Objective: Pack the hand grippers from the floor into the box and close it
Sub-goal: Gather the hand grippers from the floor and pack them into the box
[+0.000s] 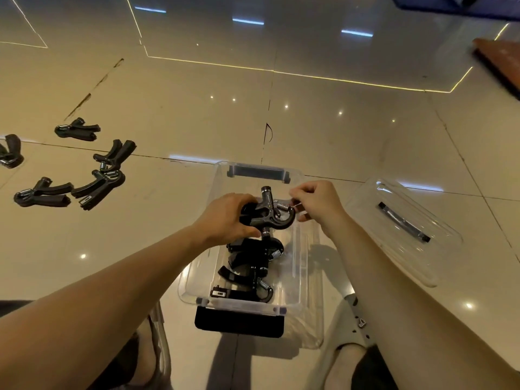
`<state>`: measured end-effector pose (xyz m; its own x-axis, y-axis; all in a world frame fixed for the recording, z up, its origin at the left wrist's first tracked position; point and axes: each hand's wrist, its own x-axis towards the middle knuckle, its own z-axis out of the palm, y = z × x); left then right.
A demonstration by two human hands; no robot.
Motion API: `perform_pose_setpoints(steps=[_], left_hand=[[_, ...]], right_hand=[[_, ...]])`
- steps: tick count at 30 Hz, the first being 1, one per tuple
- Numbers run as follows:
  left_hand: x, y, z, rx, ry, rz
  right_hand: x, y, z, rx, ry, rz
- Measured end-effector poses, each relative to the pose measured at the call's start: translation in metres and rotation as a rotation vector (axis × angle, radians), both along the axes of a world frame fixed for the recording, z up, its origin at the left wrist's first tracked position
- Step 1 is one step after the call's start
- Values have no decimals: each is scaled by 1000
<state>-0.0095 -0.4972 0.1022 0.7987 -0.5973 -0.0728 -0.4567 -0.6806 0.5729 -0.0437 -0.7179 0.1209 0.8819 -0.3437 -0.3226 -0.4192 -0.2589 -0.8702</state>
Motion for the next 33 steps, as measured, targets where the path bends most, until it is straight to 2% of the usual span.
perform_pose_setpoints(steps=[3,5,8,14,33], left_hand=[[-11,9,-20,87,181,-24],[-21,13,-34,176,219,-40],[-34,14,-50,253,225,-58],[-48,19,-69,295,253,-41],[-49,18,-88,507,257,-138]], right_hand=[[3,-14,-8,-340,-44,-63],[1,-13,-16,-417,4,-18],[-5,-2,-28,-424,6,54],[-19,9,-46,-527,-81,22],[-29,15,-60,-499,-141,-15]])
